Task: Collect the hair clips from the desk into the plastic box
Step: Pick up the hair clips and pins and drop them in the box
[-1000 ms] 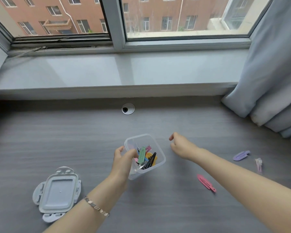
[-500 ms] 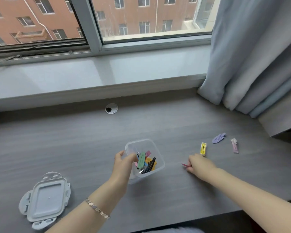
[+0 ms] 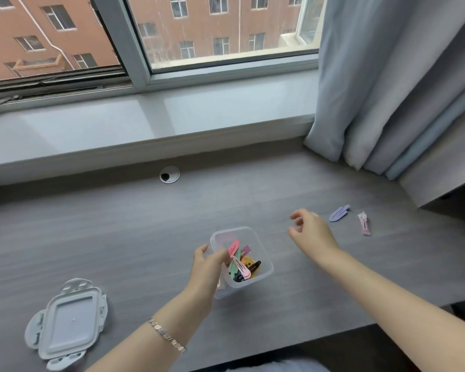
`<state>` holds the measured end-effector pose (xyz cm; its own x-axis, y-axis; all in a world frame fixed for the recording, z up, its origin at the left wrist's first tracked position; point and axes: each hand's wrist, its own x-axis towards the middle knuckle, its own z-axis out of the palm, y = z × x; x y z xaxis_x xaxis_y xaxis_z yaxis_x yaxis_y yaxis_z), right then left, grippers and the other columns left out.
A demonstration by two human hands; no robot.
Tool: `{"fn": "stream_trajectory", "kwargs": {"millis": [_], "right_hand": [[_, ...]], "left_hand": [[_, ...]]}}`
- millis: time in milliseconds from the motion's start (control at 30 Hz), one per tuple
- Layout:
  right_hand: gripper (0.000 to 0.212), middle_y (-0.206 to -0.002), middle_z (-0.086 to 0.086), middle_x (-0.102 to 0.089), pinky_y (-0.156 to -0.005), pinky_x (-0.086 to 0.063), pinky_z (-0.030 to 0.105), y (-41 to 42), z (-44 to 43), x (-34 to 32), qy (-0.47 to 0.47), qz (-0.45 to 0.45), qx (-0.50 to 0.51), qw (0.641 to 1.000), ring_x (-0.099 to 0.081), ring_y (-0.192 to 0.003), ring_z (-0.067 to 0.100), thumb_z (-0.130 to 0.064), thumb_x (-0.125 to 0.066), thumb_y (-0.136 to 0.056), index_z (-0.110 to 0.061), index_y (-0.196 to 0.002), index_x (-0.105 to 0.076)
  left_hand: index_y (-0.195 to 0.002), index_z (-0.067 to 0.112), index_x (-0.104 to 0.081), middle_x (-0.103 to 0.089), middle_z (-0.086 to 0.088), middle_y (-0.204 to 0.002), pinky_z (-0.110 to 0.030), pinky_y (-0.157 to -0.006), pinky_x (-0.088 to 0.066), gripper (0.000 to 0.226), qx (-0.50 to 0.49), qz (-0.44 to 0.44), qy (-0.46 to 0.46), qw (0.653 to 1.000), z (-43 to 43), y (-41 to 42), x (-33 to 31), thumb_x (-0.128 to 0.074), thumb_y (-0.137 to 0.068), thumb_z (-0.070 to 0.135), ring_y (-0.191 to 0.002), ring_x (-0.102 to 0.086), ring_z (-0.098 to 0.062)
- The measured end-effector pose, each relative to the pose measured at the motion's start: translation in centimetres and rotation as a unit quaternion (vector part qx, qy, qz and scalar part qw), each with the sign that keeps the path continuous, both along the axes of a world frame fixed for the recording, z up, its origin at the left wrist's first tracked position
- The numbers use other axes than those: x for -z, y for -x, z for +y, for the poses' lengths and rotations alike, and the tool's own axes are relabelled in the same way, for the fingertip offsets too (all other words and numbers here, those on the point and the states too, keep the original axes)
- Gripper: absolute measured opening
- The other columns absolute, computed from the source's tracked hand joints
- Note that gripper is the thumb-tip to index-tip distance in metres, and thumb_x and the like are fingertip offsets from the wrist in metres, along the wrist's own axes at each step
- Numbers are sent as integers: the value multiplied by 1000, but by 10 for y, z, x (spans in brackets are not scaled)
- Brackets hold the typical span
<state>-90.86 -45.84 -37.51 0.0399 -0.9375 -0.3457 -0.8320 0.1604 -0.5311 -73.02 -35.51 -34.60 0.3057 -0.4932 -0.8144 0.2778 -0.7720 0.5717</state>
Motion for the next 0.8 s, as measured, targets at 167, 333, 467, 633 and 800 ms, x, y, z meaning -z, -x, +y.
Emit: {"fn": "stream_trajectory", "kwargs": {"millis": [167, 333, 467, 633, 800], "right_hand": [[43, -131, 28, -45, -99, -41, 40, 30, -23, 35, -89, 164, 56, 981, -45, -123, 41, -22, -55, -90, -2, -126, -41], [29, -103, 17, -67, -81, -47, 32, 19, -27, 27, -51, 2, 63, 997, -62, -94, 32, -8, -53, -88, 0, -116, -54], [24, -66, -3, -56, -56, -50, 20, -3, -5, -16, -71, -182, -75, 978, -56, -58, 17, -9, -67, -82, -7, -105, -62], [21, -80, 3, -64, -64, -51, 26, 19, -23, -15, -38, -128, -94, 987, -62, -72, 22, -9, -65, -84, -10, -105, -65], [33, -128, 12, -46, -98, -40, 41, 81, -69, 20, 3, 237, -162, 958, -41, -122, 32, -4, -47, -90, -11, -122, -52]], "left_hand": [[-141, 17, -37, -53, -9, -116, -27, -60, -38, 60, 1, 1, 6, 1000, 0, 6, -2, -53, -84, 10, -85, -53, -20], [-141, 18, -37, -55, -11, -119, -30, -72, -43, 62, 13, -1, 4, 1000, -6, 14, 1, -54, -82, 11, -100, -60, -25], [-142, 19, -37, -53, -10, -125, -34, -81, -42, 63, 21, -4, -2, 1000, -14, 20, 0, -54, -82, 11, -111, -54, -28], [-140, 20, -39, -53, -8, -127, -36, -85, -40, 80, 29, 5, 5, 1000, -25, 31, -10, -58, -62, 23, -105, -51, -24], [-140, 22, -39, -51, -10, -135, -43, -97, -39, 85, 38, -1, 3, 999, -34, 39, -11, -56, -57, 24, -124, -48, -31]]}}
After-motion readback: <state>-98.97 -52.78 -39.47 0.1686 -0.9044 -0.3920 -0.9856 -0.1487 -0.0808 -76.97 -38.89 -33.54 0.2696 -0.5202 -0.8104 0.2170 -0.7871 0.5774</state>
